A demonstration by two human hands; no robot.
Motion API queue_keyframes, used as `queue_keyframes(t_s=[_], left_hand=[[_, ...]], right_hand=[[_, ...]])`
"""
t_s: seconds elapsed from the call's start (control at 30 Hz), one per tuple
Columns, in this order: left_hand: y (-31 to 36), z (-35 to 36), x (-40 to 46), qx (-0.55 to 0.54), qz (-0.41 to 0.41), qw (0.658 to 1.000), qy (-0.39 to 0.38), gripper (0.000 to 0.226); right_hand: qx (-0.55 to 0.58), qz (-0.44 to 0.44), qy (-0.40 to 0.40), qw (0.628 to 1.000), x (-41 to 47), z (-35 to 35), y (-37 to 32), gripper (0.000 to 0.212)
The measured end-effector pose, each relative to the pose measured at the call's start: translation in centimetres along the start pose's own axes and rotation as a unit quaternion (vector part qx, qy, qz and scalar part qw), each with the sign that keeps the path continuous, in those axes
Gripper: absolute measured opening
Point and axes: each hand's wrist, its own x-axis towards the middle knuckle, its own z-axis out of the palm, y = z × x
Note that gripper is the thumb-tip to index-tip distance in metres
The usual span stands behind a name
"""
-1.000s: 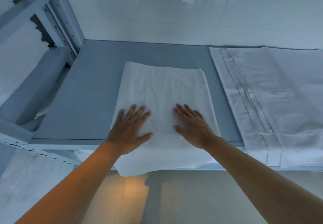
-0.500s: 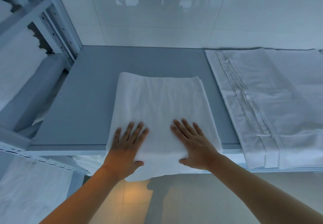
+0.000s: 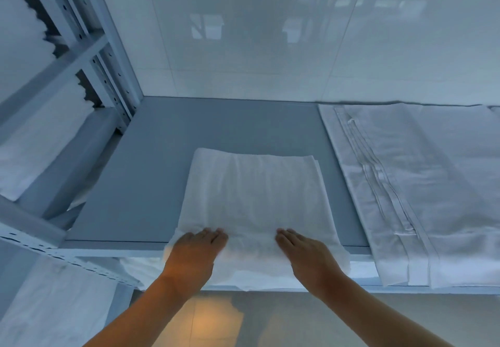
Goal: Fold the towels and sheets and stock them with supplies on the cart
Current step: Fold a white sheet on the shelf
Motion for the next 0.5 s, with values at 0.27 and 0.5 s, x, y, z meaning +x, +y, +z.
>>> queue_keyframes(t_s=[0.27, 0.5], left_hand=[[-4.8, -18.0, 7.0, -0.003, -0.077, 0.975, 0.208, 0.048], [-6.3, -26.3, 9.2, 0.064, -0.063, 0.855, 0.511, 0.048]], right_hand=[[-0.058, 0.069, 0.118, 0.989, 12.0, -16.9, 3.4, 0.042], [-0.082, 0.030, 0.390, 0.917, 15.3, -26.6, 5.7, 0.049]])
